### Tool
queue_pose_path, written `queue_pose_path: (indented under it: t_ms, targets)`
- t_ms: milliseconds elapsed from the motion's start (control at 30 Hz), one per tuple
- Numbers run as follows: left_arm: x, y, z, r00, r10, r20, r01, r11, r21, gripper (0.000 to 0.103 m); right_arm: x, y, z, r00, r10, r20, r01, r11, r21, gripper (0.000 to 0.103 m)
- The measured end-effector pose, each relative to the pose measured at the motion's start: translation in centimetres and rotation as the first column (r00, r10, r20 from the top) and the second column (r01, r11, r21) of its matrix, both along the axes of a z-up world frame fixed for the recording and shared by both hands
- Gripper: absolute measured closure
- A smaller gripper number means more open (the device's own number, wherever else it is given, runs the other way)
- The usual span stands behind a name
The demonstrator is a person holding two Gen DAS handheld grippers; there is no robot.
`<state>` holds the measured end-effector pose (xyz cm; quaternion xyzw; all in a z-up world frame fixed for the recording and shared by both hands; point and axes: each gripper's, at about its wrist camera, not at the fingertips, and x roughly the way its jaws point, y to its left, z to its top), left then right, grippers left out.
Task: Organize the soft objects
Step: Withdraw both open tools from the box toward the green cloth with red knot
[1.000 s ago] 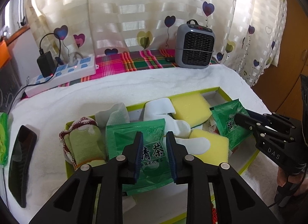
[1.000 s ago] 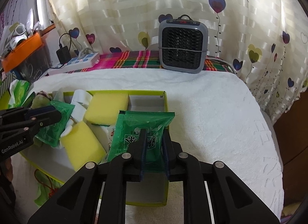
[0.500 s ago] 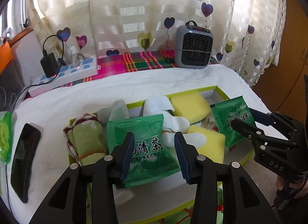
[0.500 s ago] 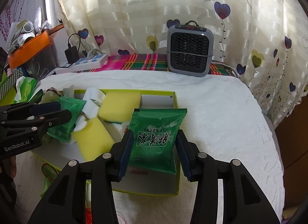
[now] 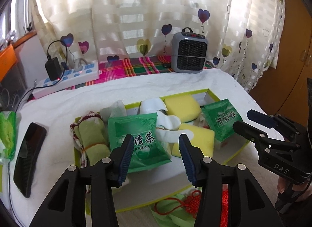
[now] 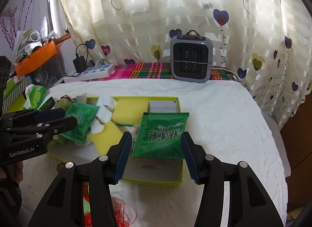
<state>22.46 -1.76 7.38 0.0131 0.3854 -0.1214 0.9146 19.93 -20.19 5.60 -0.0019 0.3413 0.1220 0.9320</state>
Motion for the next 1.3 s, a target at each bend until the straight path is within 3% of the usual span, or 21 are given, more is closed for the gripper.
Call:
queue_pose_path:
  t_ms: [200, 400, 633, 933, 1300]
  targets:
    - [-1.6, 0.8, 0.5, 1.0, 0.017, 0.009, -0.017, 1.0, -0.026, 0.056, -1.8, -0.4, 0.6, 1.0, 0.02, 0.011, -0.02, 1.0, 0.022, 0.05]
    - [-3.5, 1.9, 0.5, 0.999, 0.034, 0.007, -0.034, 0.999, -0.039, 0.056, -3.9, 0.1, -0.1, 0.996, 0.089, -0.032, -0.087, 0.995, 0.044, 0.05]
    - [-5.7, 3.2, -0.1, 0.999, 0.054, -0.008, -0.054, 0.996, -0.073, 0.056, -6.4, 3.5, -1.0, 0.973, 0.226, -0.038, -0.227, 0.974, -0.012, 0.051]
    - [-6.5, 4.5, -1.3, 0.996, 0.081, -0.042, -0.085, 0.992, -0.095, 0.056, -7.0, 6.4, -2.5, 0.936, 0.343, -0.073, -0.349, 0.933, -0.083, 0.079]
    - [-6.6, 4.7, -2.0, 0.995, 0.074, -0.065, -0.081, 0.99, -0.112, 0.056, -6.3, 7.3, -3.7, 0.901, 0.406, -0.15, -0.423, 0.9, -0.108, 0.08]
